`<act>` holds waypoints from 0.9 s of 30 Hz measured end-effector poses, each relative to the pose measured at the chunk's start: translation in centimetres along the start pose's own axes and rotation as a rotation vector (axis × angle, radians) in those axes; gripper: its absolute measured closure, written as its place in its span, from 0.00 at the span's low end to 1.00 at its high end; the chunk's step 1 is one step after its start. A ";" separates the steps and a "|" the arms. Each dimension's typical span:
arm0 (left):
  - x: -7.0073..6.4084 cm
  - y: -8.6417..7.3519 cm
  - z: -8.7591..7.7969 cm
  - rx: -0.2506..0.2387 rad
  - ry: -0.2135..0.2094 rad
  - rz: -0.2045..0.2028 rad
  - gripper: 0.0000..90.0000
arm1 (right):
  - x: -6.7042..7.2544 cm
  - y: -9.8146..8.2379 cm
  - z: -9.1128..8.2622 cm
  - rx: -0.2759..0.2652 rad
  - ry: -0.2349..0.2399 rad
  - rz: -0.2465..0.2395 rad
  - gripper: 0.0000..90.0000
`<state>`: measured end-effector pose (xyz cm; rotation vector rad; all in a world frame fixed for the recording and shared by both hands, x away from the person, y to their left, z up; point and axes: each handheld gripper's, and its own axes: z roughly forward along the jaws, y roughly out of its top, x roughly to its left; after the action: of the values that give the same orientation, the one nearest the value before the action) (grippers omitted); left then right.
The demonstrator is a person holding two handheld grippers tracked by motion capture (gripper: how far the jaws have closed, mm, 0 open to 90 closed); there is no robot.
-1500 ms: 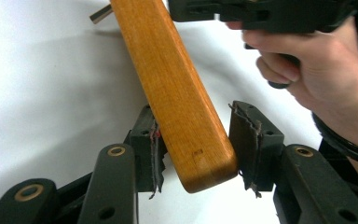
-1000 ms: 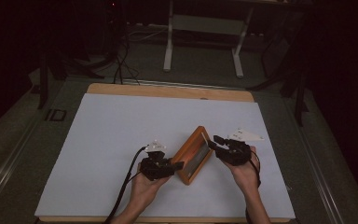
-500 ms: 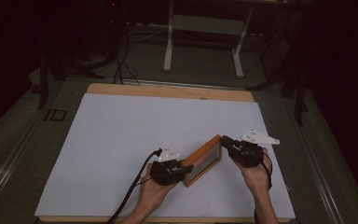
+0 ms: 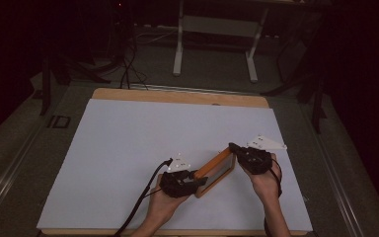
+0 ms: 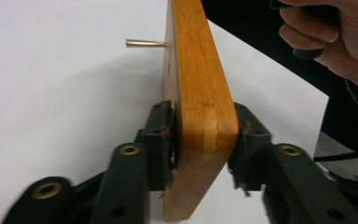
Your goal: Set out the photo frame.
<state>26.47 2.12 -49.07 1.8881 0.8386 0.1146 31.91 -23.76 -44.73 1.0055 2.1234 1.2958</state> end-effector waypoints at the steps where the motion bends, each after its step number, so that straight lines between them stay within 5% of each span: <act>1: 0.0 -0.2 0.1 0.000 -0.003 0.005 0.63 | 0.0 -0.1 0.0 -0.008 0.001 0.005 1.00; 12: 0.1 -3.2 1.8 0.040 -0.004 0.028 0.62 | -0.2 -0.6 -0.2 -0.036 0.009 0.022 1.00; 22: 0.3 -3.5 2.4 0.049 0.023 0.035 0.73 | -0.2 -0.7 -0.1 -0.043 0.010 0.021 1.00; 27: 0.3 -3.1 2.3 0.064 0.058 0.077 0.76 | 0.1 -0.5 0.0 -0.032 -0.010 -0.010 1.00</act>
<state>26.14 1.30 -52.82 1.9859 0.8174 0.1924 31.67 -23.87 -45.12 0.9855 2.0912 1.3126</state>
